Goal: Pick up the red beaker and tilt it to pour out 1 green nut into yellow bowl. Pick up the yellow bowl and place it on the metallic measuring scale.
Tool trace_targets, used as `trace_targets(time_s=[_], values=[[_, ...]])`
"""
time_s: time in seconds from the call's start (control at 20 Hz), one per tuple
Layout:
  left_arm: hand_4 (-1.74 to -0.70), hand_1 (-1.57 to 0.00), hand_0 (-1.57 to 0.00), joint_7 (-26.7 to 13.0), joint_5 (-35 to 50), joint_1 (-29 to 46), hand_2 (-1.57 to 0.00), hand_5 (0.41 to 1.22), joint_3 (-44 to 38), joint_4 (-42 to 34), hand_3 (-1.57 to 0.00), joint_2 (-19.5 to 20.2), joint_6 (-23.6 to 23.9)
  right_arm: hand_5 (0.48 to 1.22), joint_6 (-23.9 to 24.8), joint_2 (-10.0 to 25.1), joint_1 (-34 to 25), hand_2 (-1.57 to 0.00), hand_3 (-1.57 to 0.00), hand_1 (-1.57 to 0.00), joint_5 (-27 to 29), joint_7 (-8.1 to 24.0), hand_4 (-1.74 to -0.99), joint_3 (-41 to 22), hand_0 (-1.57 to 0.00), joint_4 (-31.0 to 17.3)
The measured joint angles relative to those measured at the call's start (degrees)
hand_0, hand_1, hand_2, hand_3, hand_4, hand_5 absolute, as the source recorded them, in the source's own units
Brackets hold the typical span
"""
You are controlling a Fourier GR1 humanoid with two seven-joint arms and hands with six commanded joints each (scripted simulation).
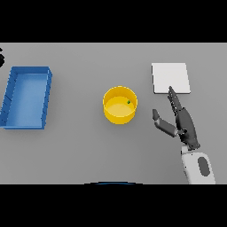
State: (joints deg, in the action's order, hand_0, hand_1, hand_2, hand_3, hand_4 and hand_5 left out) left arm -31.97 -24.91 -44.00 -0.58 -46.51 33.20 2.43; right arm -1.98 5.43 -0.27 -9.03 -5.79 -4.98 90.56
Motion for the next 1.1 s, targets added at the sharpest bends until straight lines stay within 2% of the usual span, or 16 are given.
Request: trace_targets(time_s=[0.05, 0.1, 0.2, 0.25, 0.35, 0.4, 0.45, 0.5, 0.55, 0.6, 0.7, 0.85, 0.9, 1.1], values=[[-1.74, -1.57, -1.57, -1.9, 0.3, 1.7, -1.57, 1.146, 0.4, -3.0, -1.32, -0.6, 0.5, 0.725, 0.0, -0.4, 0.4, 0.0, 0.0, 0.0, 0.1, -0.6, -1.335, -0.2, 0.0, 0.1], [-1.68, -1.57, -1.57, -2.9, 0.2, 2.9, -1.57, 1.106, 0.3, -4.8, -1.37, -0.6, 0.7, 0.727, 0.2, -0.4, 0.2, 0.0, 0.0, 0.0, 0.1, -0.3, -1.336, 0.0, 0.0, 0.1], [-1.59, -1.57, -1.57, -3.0, 0.7, 5.6, -1.57, 0.962, 0.2, -7.1, -1.44, -1.5, 0.1, 0.728, 0.2, 0.1, 0.1, 0.0, 0.0, 0.0, 0.1, 0.1, -1.326, 0.3, 0.0, 0.2], [-1.5, -1.57, -1.57, -3.0, 0.7, 6.1, -1.57, 0.896, 0.0, -8.2, -1.27, -1.3, -0.6, 0.73, 0.4, 0.0, -0.5, 0.0, 0.0, 0.0, -0.2, 0.8, -1.326, 0.3, 0.0, -0.2], [-1.25, -1.57, -1.57, -3.0, 1.8, 8.0, -1.57, 0.81, -0.2, -10.3, -0.93, -1.8, -2.1, 0.73, 0.2, -0.3, -0.5, 0.0, 0.0, 0.0, -0.2, 0.2, -1.327, -0.3, 0.0, 0.4], [-1.13, -1.52, -1.57, -3.0, 2.1, 9.0, -1.41, 0.779, -0.7, -11.4, -0.85, -1.9, -2.7, 0.731, 0.1, -0.3, 0.0, 0.0, 0.0, 0.0, -0.1, 0.5, -1.325, -0.3, 0.0, 0.6], [-1.05, -1.29, -1.44, -2.9, 3.7, 9.8, -1.16, 0.757, -1.1, -13.2, -0.71, -2.6, -4.4, 0.731, 0.0, 0.1, 0.1, 0.0, 0.0, 0.0, 0.1, 0.3, -1.32, 0.0, 0.0, 0.7], [-0.97, -1.04, -1.23, -2.7, 5.6, 10.3, -0.93, 0.735, -1.8, -14.9, -0.58, -2.9, -6.3, 0.729, 0.4, 0.1, -0.5, 0.0, 0.0, 0.0, -0.1, 1.4, -1.32, 0.2, 0.0, 0.2], [-0.92, -0.83, -0.98, -2.6, 6.9, 11.4, -0.75, 0.716, -1.9, -16.7, -0.46, -3.1, -7.6, 0.727, 0.3, 0.0, 0.4, 0.0, 0.0, 0.0, 0.1, 0.3, -1.321, 0.1, 0.0, 0.8], [-0.88, -0.66, -0.79, -2.5, 8.1, 11.6, -0.6, 0.701, -2.1, -18.2, -0.37, -2.8, -9.3, 0.726, 0.4, 0.1, 0.7, 0.0, 0.0, 0.0, 0.2, 0.3, -1.32, 0.2, 0.0, 1.6], [-0.83, -0.42, -0.5, -3.0, 9.0, 12.2, -0.38, 0.678, -1.7, -19.9, -0.24, -1.9, -12.1, 0.725, 0.4, -0.1, 0.7, 0.0, 0.0, 0.0, -0.2, 0.8, -1.318, -0.1, 0.0, 1.0], [-0.78, -0.22, -0.26, -3.0, 7.9, 12.0, -0.2, 0.653, -1.1, -18.7, -0.12, -1.2, -14.0, 0.721, 0.5, -0.1, -0.5, 0.0, 0.0, 0.0, -0.2, 1.3, -1.31, 0.1, 0.0, 0.5], [-0.78, -0.17, -0.21, -3.0, 7.2, 11.8, -0.16, 0.655, -0.9, -18.1, -0.1, -1.2, -14.4, 0.717, 0.3, 0.1, -0.2, 0.0, 0.0, 0.0, -0.1, 0.5, -1.308, 0.2, 0.0, 0.3], [-0.74, -0.07, -0.08, -2.9, 5.2, 11.4, -0.06, 0.656, 0.3, -17.6, -0.04, -1.1, -14.8, 0.714, 1.3, 0.1, -0.2, 0.0, 0.0, 0.0, -1.7, 0.5, -1.29, -0.2, 0.0, -0.2]])
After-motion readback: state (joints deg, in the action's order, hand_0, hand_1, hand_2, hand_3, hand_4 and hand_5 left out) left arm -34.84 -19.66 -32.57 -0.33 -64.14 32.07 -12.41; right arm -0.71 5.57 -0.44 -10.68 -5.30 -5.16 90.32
